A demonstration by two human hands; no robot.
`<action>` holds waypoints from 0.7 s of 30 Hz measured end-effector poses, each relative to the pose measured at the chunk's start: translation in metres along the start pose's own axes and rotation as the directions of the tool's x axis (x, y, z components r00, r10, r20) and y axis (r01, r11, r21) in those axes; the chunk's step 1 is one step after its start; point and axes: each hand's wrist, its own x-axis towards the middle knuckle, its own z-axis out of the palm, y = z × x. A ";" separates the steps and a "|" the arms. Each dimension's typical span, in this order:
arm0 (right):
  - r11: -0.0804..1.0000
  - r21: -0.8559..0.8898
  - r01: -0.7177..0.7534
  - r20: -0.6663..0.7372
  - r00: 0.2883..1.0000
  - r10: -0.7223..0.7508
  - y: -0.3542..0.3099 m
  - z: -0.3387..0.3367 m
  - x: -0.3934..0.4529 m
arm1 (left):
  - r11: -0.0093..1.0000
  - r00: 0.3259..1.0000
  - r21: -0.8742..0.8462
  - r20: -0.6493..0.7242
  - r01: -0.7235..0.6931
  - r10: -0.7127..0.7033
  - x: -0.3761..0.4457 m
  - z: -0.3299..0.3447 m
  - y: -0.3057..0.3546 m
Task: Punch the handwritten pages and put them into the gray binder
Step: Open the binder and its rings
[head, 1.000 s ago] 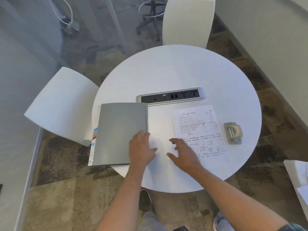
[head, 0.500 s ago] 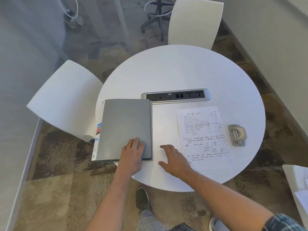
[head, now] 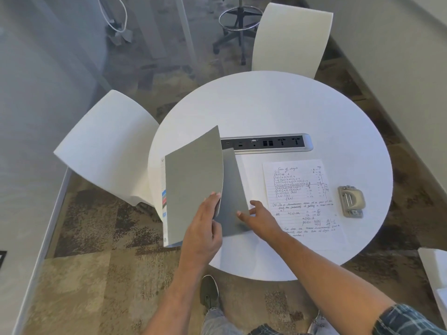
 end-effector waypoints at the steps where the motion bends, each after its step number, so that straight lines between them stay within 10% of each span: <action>1: 1.000 -0.010 -0.023 -0.016 1.000 0.023 0.001 -0.001 0.001 | 0.997 0.999 -0.064 -0.033 0.031 -0.034 -0.002 -0.003 0.004; 8: 0.990 -0.043 -0.131 -0.164 0.979 0.122 0.014 -0.019 -0.002 | 0.879 0.866 -0.457 -0.376 0.138 -0.331 -0.008 -0.037 0.023; 13: 0.970 -0.113 -0.214 -0.207 0.960 0.188 0.026 -0.036 -0.005 | 0.786 0.515 -0.593 -0.625 0.176 -0.587 -0.016 -0.066 -0.012; 21: 0.916 -0.301 -0.267 -0.171 0.960 0.224 0.022 -0.043 -0.014 | 0.601 0.099 -0.686 -0.622 0.410 -0.777 -0.048 -0.096 -0.101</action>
